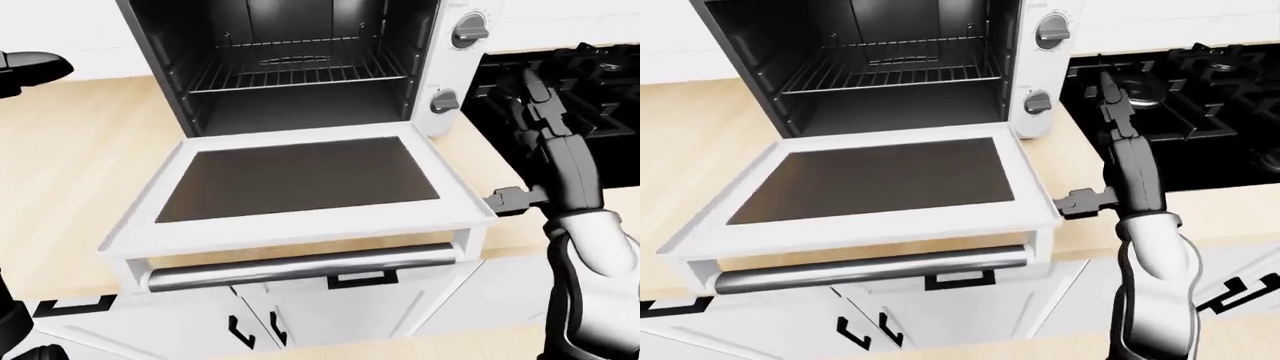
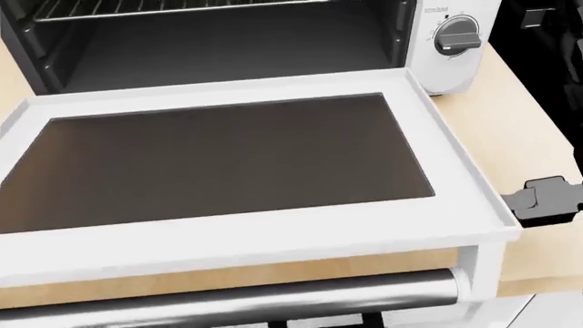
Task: Close the toaster oven door.
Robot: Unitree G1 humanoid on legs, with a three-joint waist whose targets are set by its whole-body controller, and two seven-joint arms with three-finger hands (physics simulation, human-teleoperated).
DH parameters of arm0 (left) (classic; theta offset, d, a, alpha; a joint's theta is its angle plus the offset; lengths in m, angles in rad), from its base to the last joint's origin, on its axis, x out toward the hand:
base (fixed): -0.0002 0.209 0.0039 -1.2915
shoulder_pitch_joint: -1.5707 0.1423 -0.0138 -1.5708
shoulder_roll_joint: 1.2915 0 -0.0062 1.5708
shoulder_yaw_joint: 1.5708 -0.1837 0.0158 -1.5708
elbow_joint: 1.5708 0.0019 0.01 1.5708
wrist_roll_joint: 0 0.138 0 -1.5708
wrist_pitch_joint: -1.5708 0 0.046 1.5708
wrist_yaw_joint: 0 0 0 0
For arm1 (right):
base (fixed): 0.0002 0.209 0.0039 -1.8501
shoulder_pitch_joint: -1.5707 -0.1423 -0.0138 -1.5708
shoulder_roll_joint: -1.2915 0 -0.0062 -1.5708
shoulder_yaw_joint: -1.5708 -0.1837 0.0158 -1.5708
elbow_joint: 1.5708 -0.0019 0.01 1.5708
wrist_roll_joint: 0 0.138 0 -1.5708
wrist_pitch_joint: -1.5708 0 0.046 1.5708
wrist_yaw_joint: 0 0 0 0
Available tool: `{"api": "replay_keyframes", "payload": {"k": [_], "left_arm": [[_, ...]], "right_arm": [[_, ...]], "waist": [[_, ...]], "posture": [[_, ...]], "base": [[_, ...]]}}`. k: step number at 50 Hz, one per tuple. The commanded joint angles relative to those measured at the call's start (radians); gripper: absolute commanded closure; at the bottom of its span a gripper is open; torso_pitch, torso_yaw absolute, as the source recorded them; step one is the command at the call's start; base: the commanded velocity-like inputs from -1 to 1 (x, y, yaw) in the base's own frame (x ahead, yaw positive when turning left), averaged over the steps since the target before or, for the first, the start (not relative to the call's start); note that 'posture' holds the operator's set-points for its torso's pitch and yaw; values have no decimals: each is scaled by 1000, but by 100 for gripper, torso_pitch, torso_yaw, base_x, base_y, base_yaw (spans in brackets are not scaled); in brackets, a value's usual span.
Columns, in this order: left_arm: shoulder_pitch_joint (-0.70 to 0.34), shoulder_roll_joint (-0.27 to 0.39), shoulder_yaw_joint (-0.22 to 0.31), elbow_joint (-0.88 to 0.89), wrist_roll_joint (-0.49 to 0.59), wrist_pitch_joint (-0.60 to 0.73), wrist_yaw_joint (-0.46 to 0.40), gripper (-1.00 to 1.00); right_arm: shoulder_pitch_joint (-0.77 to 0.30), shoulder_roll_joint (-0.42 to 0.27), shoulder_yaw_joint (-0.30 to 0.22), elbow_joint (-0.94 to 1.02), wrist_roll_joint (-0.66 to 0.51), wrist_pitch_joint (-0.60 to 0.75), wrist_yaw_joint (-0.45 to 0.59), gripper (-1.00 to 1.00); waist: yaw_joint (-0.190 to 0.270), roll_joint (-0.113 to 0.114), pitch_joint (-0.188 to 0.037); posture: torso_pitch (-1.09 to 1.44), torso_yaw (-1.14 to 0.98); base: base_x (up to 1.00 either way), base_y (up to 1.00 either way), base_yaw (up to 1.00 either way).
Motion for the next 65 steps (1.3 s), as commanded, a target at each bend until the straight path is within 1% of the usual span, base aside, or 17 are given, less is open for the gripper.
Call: {"api": "replay_keyframes", "payload": {"k": [1,5,8,9,11,18,20,26,28,31,36,37,39,46,54,57,65], "left_arm": [[-25,24,17,-25,1,-25,2,-100],[-22,23,18,-24,0,-26,2,-100],[-21,23,18,-25,1,-26,2,-100],[-20,24,19,-25,1,-26,2,-100],[-19,25,20,-21,1,-29,1,-100],[-19,26,19,-22,0,-28,3,-100],[-20,26,19,-24,-1,-26,3,-100],[-22,30,20,-19,-3,-27,3,-100],[-20,27,19,-23,-2,-26,5,-100],[-18,26,20,-25,-2,-26,5,-100],[-15,23,20,-25,0,-28,4,-100],[-15,22,20,-25,0,-28,4,-100],[-13,21,21,-28,0,-27,4,-100],[-13,22,22,-23,-1,-30,2,-100],[-9,24,25,-20,-2,-33,3,-100],[-7,23,25,-19,-1,-35,3,-100],[-9,25,26,-22,-5,-30,5,-100]], "right_arm": [[-47,-8,29,-88,69,-11,-4,-100],[-58,-10,38,-108,78,15,-22,-100],[-68,0,42,-131,101,64,-45,-100],[-75,14,38,-149,129,119,-59,-100],[-89,21,45,-177,153,177,-88,-100],[-128,26,62,-239,224,318,-167,-100],[-161,31,48,-257,263,377,-209,-100],[-167,26,56,-267,324,403,-289,-100],[-203,31,39,-269,362,447,-336,-100],[-209,27,52,-277,389,458,-382,-100],[-245,34,34,-275,468,523,-478,-100],[-245,32,37,-268,480,528,-497,-100],[-217,34,64,-258,475,502,-522,-100],[-226,34,70,-217,487,500,-588,-100],[-287,33,83,-162,510,533,-665,-100],[-313,41,77,-146,533,557,-698,-100],[-357,17,77,-86,551,517,-765,-100]], "waist": [[7,-6,-29],[5,-4,-27],[3,-2,-27],[2,-2,-27],[1,-1,-27],[-2,4,-25],[-2,5,-24],[0,8,-23],[0,9,-22],[-1,11,-22],[-1,13,-21],[-1,14,-21],[-2,15,-20],[-3,12,-20],[-1,10,-18],[1,10,-18],[8,9,-16]], "posture": [[0,0],[0,0],[0,0],[0,0],[0,0],[0,0],[0,0],[0,0],[0,0],[0,0],[0,0],[0,0],[0,0],[0,0],[0,0],[0,0],[0,0]], "base": [[0,0,0],[0,0,0],[0,0,0],[0,0,0],[0,0,0],[0,0,0],[0,0,0],[0,0,0],[0,0,0],[0,0,0],[0,0,0],[0,0,0],[0,0,0],[0,0,0],[0,0,0],[0,0,0],[0,0,0]]}}
